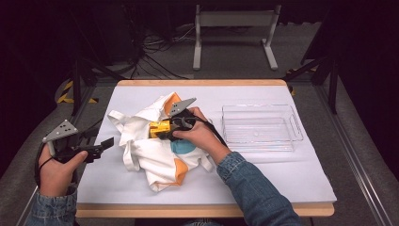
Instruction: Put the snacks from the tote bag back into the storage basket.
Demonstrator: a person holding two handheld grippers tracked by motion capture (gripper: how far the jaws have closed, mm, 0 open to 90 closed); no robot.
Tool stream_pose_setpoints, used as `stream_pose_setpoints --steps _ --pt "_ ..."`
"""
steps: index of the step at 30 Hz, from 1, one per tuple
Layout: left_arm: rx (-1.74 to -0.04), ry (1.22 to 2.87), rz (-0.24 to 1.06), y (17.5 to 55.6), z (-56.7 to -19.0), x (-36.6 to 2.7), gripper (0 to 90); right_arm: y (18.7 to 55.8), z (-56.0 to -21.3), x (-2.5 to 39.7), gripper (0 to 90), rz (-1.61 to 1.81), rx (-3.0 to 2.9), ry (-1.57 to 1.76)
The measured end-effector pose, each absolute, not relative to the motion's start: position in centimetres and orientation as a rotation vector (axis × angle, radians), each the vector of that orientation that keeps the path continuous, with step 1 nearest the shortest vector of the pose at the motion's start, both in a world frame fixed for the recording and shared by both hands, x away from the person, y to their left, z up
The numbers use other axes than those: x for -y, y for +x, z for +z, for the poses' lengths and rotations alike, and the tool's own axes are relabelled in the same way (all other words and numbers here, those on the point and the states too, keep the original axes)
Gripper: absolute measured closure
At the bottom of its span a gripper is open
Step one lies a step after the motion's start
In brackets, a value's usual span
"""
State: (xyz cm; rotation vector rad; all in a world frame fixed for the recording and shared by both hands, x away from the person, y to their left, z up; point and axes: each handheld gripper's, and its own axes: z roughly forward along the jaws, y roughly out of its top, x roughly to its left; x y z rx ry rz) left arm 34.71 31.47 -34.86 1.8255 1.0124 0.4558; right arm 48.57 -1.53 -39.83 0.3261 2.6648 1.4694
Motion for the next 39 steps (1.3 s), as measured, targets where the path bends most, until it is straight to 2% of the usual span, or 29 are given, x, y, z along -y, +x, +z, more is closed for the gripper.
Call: stream_pose_setpoints --steps 6,10,21,39 --pt "-1.015 1.825 0.46 34.7 -34.9 -31.4 22.6 48.6 -39.8 1.6 42.8 1.46 -2.666 0.309" --pt "-1.02 1.821 0.457 34.7 -34.9 -31.4 22.6 48.6 -39.6 1.9 50.3 1.453 -2.674 0.278" --pt "-1.022 1.819 0.455 34.7 -34.9 -31.5 22.6 48.4 -39.0 2.1 51.2 1.442 -2.661 0.246" --pt "-1.016 1.82 0.459 34.7 -34.9 -31.5 22.6 47.9 -34.3 3.2 51.4 1.577 -2.551 0.225"
